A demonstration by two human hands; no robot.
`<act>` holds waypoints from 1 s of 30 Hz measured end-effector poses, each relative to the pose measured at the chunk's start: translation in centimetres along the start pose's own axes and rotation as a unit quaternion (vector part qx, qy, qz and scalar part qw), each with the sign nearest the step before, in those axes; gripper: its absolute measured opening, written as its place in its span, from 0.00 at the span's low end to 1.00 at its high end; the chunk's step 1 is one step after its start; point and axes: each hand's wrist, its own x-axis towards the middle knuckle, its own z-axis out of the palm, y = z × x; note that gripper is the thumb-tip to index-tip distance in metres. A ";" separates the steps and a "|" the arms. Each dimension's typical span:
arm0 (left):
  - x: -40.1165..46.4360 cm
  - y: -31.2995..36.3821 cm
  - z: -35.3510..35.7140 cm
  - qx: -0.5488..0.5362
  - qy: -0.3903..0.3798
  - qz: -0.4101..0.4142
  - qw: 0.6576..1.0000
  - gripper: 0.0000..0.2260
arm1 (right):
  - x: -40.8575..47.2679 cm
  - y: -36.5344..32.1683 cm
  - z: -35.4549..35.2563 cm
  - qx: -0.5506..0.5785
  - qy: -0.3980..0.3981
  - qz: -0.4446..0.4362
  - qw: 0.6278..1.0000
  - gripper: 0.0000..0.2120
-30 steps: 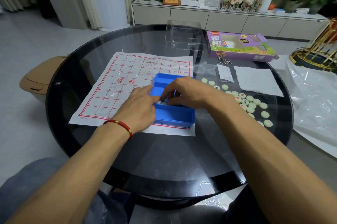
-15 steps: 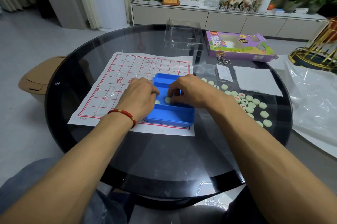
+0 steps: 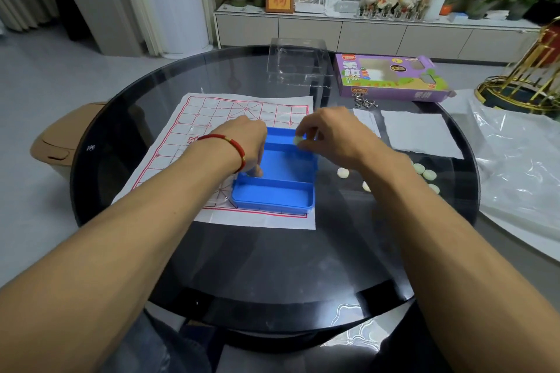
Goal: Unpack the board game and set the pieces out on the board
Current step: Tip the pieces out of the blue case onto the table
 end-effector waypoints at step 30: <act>0.4 13.2 3.6 -0.001 0.050 0.228 0.972 0.08 | -13.0 5.6 -4.0 -0.077 -0.108 0.093 0.987 0.09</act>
